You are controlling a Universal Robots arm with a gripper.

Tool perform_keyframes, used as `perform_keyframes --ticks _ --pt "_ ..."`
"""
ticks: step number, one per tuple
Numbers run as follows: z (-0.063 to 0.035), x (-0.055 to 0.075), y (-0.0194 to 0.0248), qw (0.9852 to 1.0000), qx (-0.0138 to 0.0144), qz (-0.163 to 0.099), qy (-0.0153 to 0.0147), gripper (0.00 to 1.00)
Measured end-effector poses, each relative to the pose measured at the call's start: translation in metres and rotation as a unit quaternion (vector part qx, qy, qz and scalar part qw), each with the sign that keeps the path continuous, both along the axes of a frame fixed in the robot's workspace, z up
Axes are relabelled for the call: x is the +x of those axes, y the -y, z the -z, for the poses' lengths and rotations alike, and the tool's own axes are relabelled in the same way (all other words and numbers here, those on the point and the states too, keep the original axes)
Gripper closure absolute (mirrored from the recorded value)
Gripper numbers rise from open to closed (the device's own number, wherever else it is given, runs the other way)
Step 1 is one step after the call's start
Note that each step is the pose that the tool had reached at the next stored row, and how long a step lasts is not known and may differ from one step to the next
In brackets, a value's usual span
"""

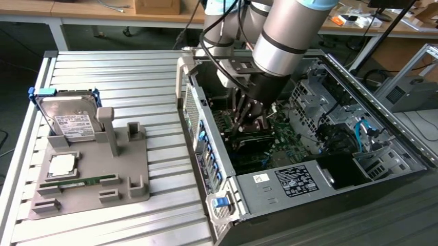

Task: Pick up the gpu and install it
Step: 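Press down on the gpu until it lock into place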

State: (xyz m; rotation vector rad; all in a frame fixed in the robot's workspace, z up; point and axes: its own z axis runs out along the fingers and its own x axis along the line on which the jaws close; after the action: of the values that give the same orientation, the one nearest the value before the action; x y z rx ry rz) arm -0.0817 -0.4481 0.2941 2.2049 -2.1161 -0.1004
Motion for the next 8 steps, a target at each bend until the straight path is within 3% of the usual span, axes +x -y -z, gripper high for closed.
perform_keyframes --ticks 5,8 --pt "-0.0072 0.0000 0.0006 1.0000 0.0001 0.000 0.0001 0.89" --pt "-0.0081 -0.0003 0.0057 1.0000 0.0001 0.000 0.0000 0.89"
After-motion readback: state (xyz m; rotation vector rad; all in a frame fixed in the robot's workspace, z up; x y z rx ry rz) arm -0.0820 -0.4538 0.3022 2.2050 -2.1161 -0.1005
